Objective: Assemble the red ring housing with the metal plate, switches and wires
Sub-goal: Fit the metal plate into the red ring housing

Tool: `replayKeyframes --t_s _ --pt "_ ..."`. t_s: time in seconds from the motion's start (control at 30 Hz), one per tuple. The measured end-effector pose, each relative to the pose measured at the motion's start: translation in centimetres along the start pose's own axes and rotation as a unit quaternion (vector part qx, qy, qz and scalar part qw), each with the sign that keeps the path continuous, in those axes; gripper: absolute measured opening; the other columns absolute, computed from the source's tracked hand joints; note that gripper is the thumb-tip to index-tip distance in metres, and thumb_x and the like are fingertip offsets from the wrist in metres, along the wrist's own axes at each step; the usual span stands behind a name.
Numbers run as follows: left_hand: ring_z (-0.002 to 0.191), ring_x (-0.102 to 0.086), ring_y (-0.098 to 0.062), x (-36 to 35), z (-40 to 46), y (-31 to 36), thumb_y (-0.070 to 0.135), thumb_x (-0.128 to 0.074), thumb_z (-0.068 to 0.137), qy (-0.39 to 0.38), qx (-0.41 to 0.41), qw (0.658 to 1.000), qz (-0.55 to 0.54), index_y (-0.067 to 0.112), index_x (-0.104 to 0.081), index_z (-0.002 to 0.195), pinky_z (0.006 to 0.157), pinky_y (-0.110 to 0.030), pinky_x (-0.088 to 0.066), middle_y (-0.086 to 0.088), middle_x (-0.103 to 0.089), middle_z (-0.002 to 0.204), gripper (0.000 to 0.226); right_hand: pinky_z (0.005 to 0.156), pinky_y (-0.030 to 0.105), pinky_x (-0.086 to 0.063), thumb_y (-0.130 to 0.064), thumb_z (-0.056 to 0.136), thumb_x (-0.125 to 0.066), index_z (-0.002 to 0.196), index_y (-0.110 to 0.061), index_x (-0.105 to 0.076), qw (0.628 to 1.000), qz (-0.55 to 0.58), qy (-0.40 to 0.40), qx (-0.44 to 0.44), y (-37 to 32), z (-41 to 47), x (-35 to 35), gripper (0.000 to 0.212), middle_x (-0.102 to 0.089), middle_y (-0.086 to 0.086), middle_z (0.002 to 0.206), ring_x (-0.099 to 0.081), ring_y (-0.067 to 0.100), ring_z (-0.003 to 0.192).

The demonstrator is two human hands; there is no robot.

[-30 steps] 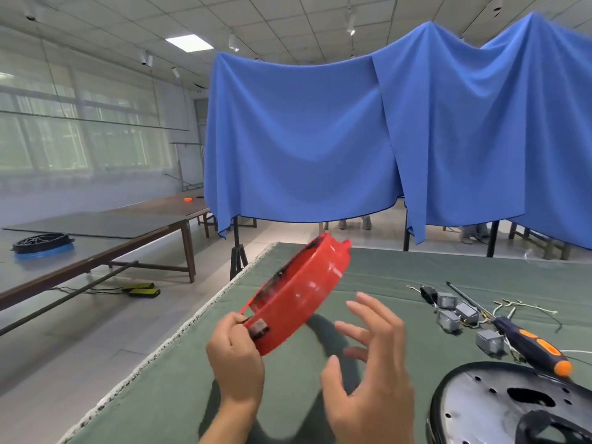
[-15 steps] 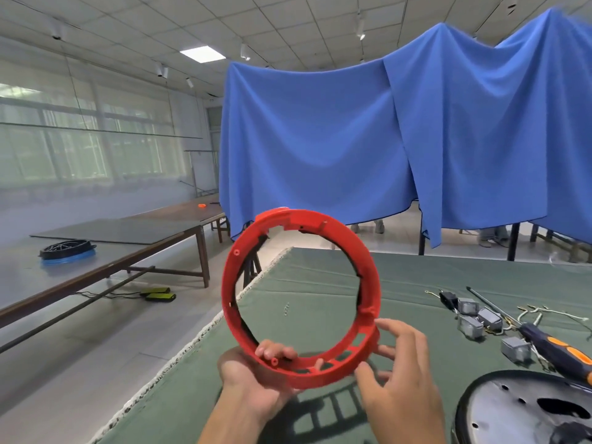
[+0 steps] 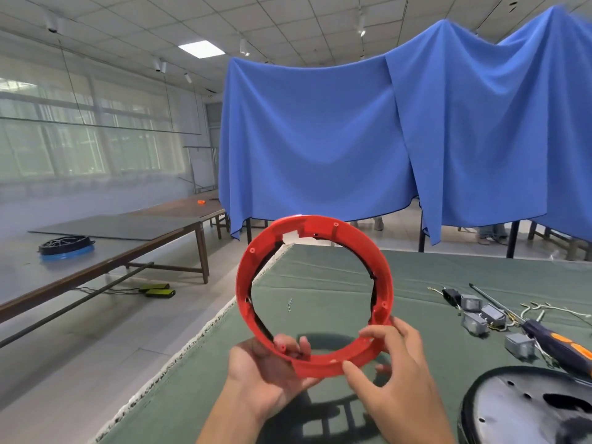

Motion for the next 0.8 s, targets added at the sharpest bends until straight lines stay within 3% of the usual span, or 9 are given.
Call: replayKeyframes --t_s 0.13,0.23,0.3,0.37,0.47,0.53,0.63,0.7,0.8 --pt "0.080 -0.068 -0.039 -0.1 0.5 0.3 0.011 -0.031 0.073 -0.008 -0.038 0.997 0.067 0.000 -0.055 0.076 0.069 -0.061 -0.051 -0.024 -0.067 0.082 0.026 0.085 0.032 -0.049 -0.060 0.057 -0.073 0.098 -0.053 -0.047 0.999 -0.028 -0.043 0.015 -0.4 0.0 -0.2 0.049 -0.031 -0.017 0.126 -0.053 -0.001 0.102" --pt "0.091 -0.068 -0.040 -1.2 0.2 -0.3 0.011 -0.034 0.077 -0.073 -0.028 0.990 0.114 -0.001 -0.057 0.100 0.063 -0.053 -0.057 -0.028 -0.065 0.112 0.035 0.080 0.027 -0.050 -0.039 0.065 -0.080 0.089 -0.046 -0.055 0.999 0.020 0.026 -0.012 0.5 0.8 1.1 0.035 -0.042 -0.012 0.112 -0.057 -0.003 0.081" --pt "0.094 -0.069 -0.033 -1.6 0.0 -0.6 0.016 -0.039 0.081 -0.100 -0.022 0.981 0.164 0.004 -0.058 0.108 0.060 -0.044 -0.059 -0.021 -0.062 0.122 0.035 0.076 0.016 -0.048 -0.024 0.071 -0.080 0.084 -0.039 -0.058 0.996 0.038 0.065 -0.038 1.4 1.1 1.9 0.030 -0.047 -0.006 0.103 -0.058 -0.002 0.068" --pt "0.089 -0.070 -0.030 -1.4 0.0 -0.5 0.021 -0.047 0.080 -0.081 -0.038 0.976 0.200 0.008 -0.058 0.107 0.060 -0.040 -0.059 -0.017 -0.065 0.118 0.033 0.068 0.005 -0.042 -0.024 0.072 -0.080 0.082 -0.039 -0.059 0.995 0.030 0.086 -0.047 1.6 1.0 2.3 0.028 -0.045 -0.008 0.101 -0.057 -0.002 0.067" --pt "0.067 -0.070 -0.025 0.4 0.4 0.0 0.027 -0.049 0.085 0.068 -0.082 0.945 0.310 0.007 -0.060 0.094 0.049 -0.031 -0.055 -0.013 -0.071 0.085 0.024 0.069 0.019 -0.044 -0.034 0.073 -0.079 0.083 -0.040 -0.056 0.994 -0.025 0.095 -0.044 1.1 0.7 2.5 0.026 -0.039 -0.010 0.107 -0.056 0.004 0.073" --pt "0.059 -0.064 -0.027 1.7 0.1 1.5 0.032 -0.049 0.091 0.202 -0.159 0.839 0.480 0.006 -0.057 0.103 0.046 -0.029 -0.050 -0.009 -0.066 0.075 0.030 0.073 0.030 -0.048 -0.037 0.075 -0.076 0.088 -0.038 -0.056 0.993 -0.072 0.083 -0.045 0.9 0.7 2.5 0.024 -0.035 -0.008 0.117 -0.058 0.012 0.081" --pt "0.088 -0.056 -0.026 0.9 -1.1 2.9 0.035 -0.058 0.085 0.299 -0.317 0.585 0.684 0.019 -0.041 0.125 0.074 -0.039 -0.049 -0.003 -0.056 0.099 0.046 0.071 0.028 -0.044 -0.032 0.077 -0.073 0.096 -0.033 -0.056 0.987 -0.139 0.047 -0.069 1.6 0.7 2.8 0.025 -0.032 -0.006 0.126 -0.058 0.016 0.086" --pt "0.093 -0.048 -0.018 -1.8 -2.5 1.4 0.027 -0.062 0.081 0.234 -0.439 0.460 0.735 0.024 -0.041 0.126 0.075 -0.036 -0.044 0.003 -0.045 0.107 0.050 0.071 0.028 -0.044 -0.026 0.079 -0.067 0.107 -0.030 -0.054 0.981 -0.166 0.020 -0.099 2.2 0.5 2.9 0.031 -0.032 -0.005 0.128 -0.059 0.018 0.089" --pt "0.099 -0.047 -0.021 -4.3 -3.0 -2.7 0.012 -0.068 0.072 0.082 -0.499 0.344 0.791 0.015 -0.061 0.114 0.079 -0.036 -0.044 -0.002 -0.052 0.106 0.043 0.078 0.032 -0.048 -0.021 0.080 -0.061 0.122 -0.028 -0.047 0.981 -0.162 0.003 -0.108 1.7 -0.4 3.3 0.045 -0.036 -0.005 0.124 -0.057 0.017 0.092"
Point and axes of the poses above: each hand's wrist, its own z-axis towards the middle knuckle, its own x-axis out of the back of the hand, y = z × x, the point moved 7 cm from there along z, towards the middle knuckle
